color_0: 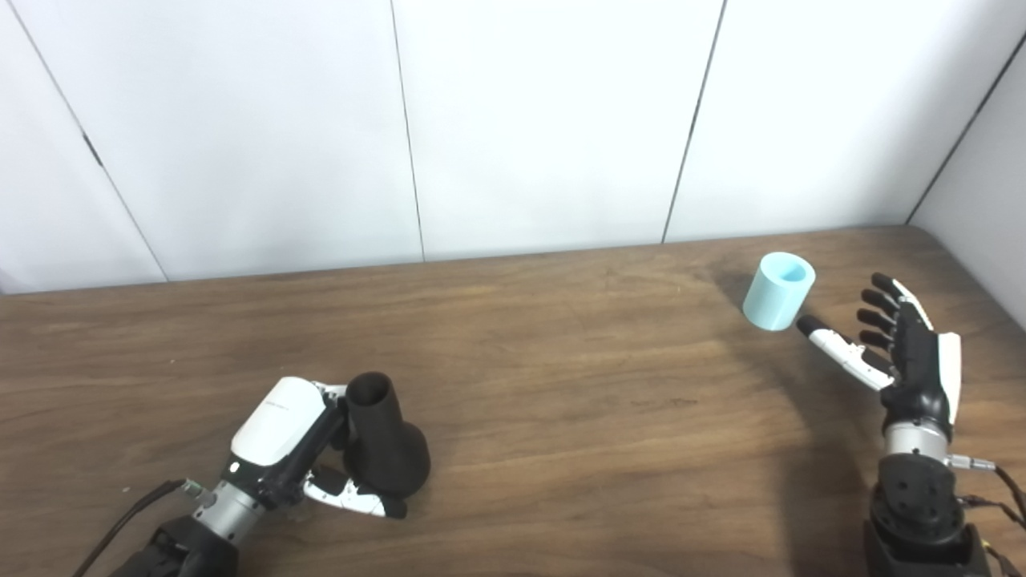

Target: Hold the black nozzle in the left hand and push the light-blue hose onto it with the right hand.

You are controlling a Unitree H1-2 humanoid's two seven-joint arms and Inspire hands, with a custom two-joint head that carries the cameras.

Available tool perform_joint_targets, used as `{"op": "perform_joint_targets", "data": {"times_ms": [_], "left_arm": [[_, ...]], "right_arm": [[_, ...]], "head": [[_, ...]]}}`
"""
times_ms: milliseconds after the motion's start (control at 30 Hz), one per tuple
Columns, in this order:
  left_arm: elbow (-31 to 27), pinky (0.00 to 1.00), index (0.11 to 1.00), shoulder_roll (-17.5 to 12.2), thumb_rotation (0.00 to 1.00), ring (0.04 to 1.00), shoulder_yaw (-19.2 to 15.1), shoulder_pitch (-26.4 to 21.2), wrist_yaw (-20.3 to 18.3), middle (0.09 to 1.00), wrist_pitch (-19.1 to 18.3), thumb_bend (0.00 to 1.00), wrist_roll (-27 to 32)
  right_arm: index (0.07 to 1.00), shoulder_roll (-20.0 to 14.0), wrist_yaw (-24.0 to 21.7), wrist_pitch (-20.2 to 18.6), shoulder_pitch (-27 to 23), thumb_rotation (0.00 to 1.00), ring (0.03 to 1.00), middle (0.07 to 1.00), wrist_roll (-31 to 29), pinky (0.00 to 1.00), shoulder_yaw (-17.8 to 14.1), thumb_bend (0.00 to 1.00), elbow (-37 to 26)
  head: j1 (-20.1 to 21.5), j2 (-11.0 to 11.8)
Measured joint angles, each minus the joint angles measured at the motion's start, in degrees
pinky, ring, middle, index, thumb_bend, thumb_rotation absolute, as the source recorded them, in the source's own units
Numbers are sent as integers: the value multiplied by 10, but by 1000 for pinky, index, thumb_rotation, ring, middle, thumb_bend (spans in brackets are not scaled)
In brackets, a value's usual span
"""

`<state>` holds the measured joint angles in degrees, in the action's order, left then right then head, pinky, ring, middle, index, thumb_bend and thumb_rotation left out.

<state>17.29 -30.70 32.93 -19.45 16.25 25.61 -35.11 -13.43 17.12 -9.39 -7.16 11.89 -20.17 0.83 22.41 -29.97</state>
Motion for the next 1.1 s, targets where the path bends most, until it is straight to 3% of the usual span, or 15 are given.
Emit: {"op": "perform_joint_targets", "data": {"times_ms": [167, 333, 533, 800, 967, 1100], "left_arm": [[-1, 265, 528, -10, 0, 368, 30, -9, 15, 487, 0, 498, 4], [-5, 241, 532, -15, 0, 357, 55, -15, 31, 476, 0, 497, 1], [-8, 219, 538, -19, 0, 341, 79, -20, 45, 458, 0, 494, -2], [-10, 216, 535, -21, 0, 343, 87, -23, 49, 462, 0, 495, -3], [-13, 227, 535, -21, 0, 348, 88, -22, 51, 468, 0, 496, -3], [-16, 222, 536, -22, 0, 343, 89, -21, 51, 461, 0, 495, -3]], "right_arm": [[856, -1, -1, -15, -14, 350, 795, 822, -2, 731, 2, 964, 1], [832, -22, -1, -24, -41, 466, 774, 805, 15, 708, 20, 1000, 27], [829, -39, -2, -44, -65, 362, 734, 783, 27, 647, 29, 966, 39], [837, -42, -6, -68, -111, 299, 763, 799, 38, 676, 53, 917, 80], [862, -49, -9, -68, -124, 295, 798, 829, 33, 713, 53, 926, 115], [846, -66, -11, -64, -136, 337, 783, 820, 29, 681, 54, 954, 165]], "head": [[7, -1], [10, -2], [16, -3], [21, -5], [21, -6], [19, -7]]}}
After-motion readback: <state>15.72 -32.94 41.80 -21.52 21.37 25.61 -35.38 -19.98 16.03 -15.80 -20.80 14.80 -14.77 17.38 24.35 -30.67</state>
